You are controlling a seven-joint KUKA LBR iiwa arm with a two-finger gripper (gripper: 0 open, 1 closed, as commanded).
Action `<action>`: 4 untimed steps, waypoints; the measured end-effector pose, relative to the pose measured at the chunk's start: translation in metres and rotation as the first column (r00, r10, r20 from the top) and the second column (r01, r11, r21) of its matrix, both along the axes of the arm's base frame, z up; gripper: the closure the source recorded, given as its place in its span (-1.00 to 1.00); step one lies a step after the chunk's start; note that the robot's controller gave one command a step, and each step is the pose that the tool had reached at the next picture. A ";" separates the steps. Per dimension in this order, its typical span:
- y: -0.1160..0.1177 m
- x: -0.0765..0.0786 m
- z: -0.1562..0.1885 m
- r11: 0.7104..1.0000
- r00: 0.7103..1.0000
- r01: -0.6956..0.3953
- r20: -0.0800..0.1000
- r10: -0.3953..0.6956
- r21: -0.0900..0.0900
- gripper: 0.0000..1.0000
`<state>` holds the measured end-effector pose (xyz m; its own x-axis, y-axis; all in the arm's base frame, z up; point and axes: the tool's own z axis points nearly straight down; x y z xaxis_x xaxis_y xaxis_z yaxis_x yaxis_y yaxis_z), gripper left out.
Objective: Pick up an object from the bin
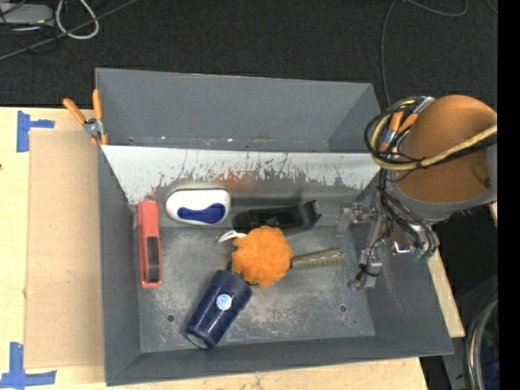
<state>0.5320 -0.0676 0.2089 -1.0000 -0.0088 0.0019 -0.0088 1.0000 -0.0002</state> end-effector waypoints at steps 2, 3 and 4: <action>0.031 0.044 -0.054 0.999 0.999 -0.041 0.010 0.041 -0.002 -1.00; 0.101 0.064 -0.088 0.996 0.996 -0.091 0.009 0.091 -0.001 -1.00; 0.093 0.071 -0.109 0.989 0.989 -0.145 0.014 0.145 -0.001 -1.00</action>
Offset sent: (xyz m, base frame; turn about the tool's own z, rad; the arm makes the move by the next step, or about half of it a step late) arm 0.0656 0.0520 -0.0926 -0.0701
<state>0.6027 0.0253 0.1000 -0.9881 -0.1536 -0.0121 -0.1536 0.9881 -0.0016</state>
